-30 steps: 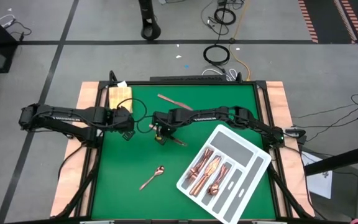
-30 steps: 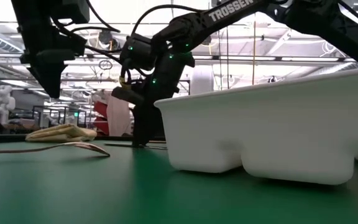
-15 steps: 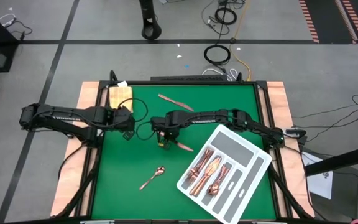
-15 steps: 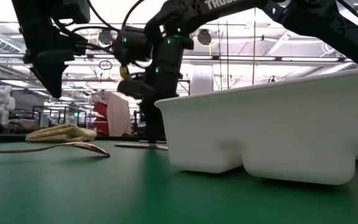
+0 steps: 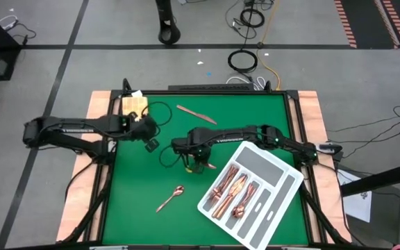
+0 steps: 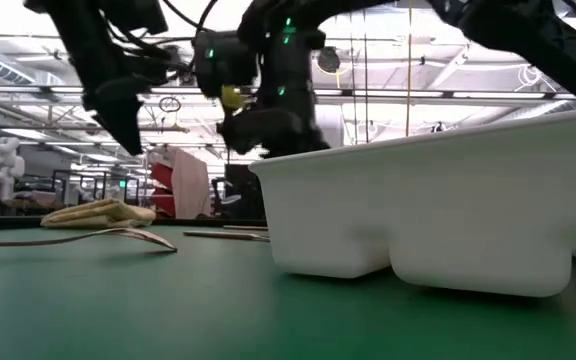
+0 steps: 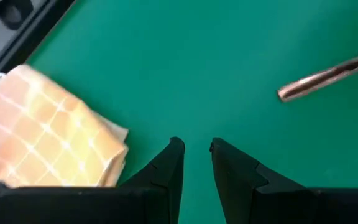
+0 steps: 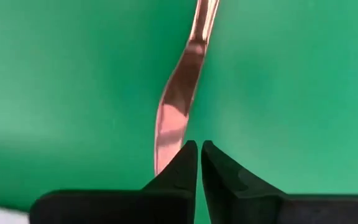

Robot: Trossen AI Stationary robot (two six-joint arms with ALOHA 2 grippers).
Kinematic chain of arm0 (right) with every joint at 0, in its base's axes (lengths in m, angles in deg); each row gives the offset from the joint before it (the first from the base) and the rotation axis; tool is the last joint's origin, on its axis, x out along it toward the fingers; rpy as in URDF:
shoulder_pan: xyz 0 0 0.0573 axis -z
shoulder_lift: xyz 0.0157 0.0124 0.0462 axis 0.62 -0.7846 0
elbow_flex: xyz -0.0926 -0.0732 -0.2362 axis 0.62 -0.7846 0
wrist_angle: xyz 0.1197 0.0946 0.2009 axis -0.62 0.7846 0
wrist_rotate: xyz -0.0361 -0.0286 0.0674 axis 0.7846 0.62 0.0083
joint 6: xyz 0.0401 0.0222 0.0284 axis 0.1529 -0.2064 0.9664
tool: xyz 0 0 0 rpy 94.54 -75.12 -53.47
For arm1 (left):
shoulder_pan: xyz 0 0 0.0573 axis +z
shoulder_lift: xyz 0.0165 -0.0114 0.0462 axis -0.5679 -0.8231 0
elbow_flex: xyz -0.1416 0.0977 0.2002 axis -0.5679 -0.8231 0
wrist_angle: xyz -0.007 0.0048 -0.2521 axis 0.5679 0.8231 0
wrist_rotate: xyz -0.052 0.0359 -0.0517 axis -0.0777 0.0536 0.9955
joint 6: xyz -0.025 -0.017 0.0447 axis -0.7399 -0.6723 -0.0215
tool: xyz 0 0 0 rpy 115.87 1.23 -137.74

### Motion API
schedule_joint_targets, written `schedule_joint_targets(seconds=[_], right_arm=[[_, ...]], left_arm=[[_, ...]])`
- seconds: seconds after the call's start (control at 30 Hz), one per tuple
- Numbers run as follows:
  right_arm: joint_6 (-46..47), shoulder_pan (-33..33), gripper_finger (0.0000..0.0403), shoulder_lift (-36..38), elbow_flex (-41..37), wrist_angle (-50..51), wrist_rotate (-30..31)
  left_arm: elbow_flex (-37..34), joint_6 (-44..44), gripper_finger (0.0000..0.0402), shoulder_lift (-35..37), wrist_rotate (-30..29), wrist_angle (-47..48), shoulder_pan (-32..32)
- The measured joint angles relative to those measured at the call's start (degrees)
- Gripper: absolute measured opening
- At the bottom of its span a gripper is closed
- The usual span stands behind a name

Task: Sort silverware
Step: Put the bronze knife into the silverware tray

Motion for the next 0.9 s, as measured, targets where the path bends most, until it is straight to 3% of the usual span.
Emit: schedule_joint_targets(seconds=[0.1,0.23,0.47,0.63,0.9], right_arm=[[-1.2,-1.8,0.0014,2.5,0.0,1.9,1.5],[-2.3,-3.4,0.0021,4.9,0.1,1.2,3.1],[-1.9,-4.5,0.0078,6.5,0.1,0.7,3.2],[-1.9,-4.8,0.0112,6.5,0.1,0.3,2.9],[-4.8,-4.6,0.0132,6.5,0.2,-4.2,2.9]], left_arm=[[0.0,4.2,0.0091,-2.1,2.3,-5.0,4.0],[0.0,13.1,0.0091,-6.2,13.0,-15.7,7.8],[0.0,24.4,0.0091,-17.1,25.6,-21.2,9.4],[0.0,28.0,0.0091,-23.4,27.3,-23.3,9.4],[0.0,29.8,0.0091,-28.1,30.0,-29.1,9.4]])
